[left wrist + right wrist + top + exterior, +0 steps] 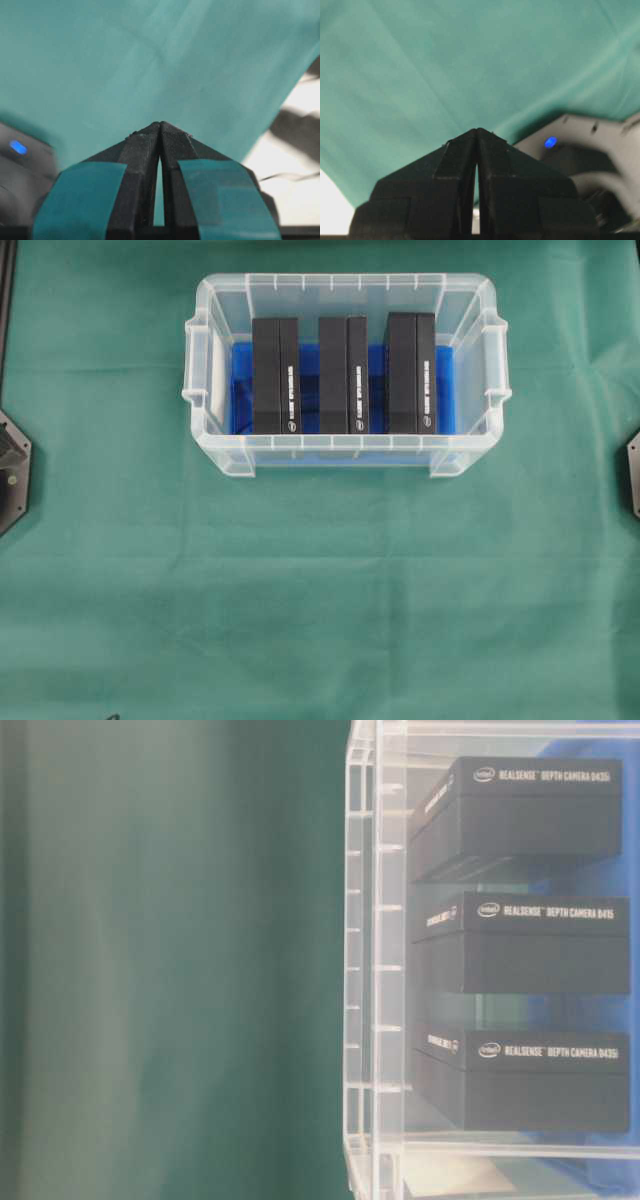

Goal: Take out the box from the case.

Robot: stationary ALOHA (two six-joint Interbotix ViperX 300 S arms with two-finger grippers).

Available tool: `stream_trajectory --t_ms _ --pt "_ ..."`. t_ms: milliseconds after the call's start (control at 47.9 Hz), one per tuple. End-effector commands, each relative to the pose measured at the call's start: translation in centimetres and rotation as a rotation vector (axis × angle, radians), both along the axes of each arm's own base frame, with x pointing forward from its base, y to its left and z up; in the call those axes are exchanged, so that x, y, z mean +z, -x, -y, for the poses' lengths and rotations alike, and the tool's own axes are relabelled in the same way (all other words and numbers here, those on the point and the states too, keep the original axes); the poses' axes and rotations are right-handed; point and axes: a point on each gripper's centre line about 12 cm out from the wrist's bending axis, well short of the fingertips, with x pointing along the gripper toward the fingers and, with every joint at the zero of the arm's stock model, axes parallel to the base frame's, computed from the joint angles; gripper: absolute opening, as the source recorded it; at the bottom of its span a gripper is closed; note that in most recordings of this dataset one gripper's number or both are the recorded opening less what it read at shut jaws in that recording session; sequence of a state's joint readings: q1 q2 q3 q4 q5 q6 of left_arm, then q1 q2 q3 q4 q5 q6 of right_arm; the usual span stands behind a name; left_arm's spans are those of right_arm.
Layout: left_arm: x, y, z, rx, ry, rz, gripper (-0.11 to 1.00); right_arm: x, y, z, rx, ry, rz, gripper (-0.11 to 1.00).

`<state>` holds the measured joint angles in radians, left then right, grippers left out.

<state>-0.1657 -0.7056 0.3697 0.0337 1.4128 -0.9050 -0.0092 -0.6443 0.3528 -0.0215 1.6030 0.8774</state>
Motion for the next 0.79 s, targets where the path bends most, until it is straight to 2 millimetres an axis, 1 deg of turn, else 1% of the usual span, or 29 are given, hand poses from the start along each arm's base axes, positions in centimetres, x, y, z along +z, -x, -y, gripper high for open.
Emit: stream_trajectory --t_ms 0,42,146,272,334,418,648,773 --pt "0.7 -0.3 -0.1 0.127 0.057 0.007 0.02 0.7 0.1 0.3 -0.096 -0.007 0.007 0.00" --pt "0.6 -0.2 -0.2 0.231 0.102 -0.020 0.02 0.7 0.1 0.4 -0.143 -0.011 0.002 0.00" --pt "0.2 0.4 -0.3 0.412 0.163 -0.105 0.02 0.7 0.1 0.6 -0.258 -0.019 0.002 0.00" --pt "-0.2 1.7 -0.5 0.577 0.193 -0.199 0.02 0.7 -0.1 0.7 -0.403 -0.047 0.009 0.00" --pt "-0.3 1.9 -0.6 0.610 0.201 -0.212 0.02 0.7 -0.2 0.8 -0.469 -0.062 0.010 0.00" --pt "-0.3 2.0 -0.6 0.638 0.211 -0.213 0.02 0.6 -0.2 0.8 -0.512 -0.073 0.010 0.00" --pt "-0.4 1.7 -0.7 0.648 0.208 -0.218 0.02 0.4 -0.6 0.8 -0.538 -0.074 -0.001 0.00" --pt "-0.4 1.6 -1.3 0.670 0.205 -0.215 0.02 0.3 -0.8 1.2 -0.557 -0.069 -0.013 0.00"
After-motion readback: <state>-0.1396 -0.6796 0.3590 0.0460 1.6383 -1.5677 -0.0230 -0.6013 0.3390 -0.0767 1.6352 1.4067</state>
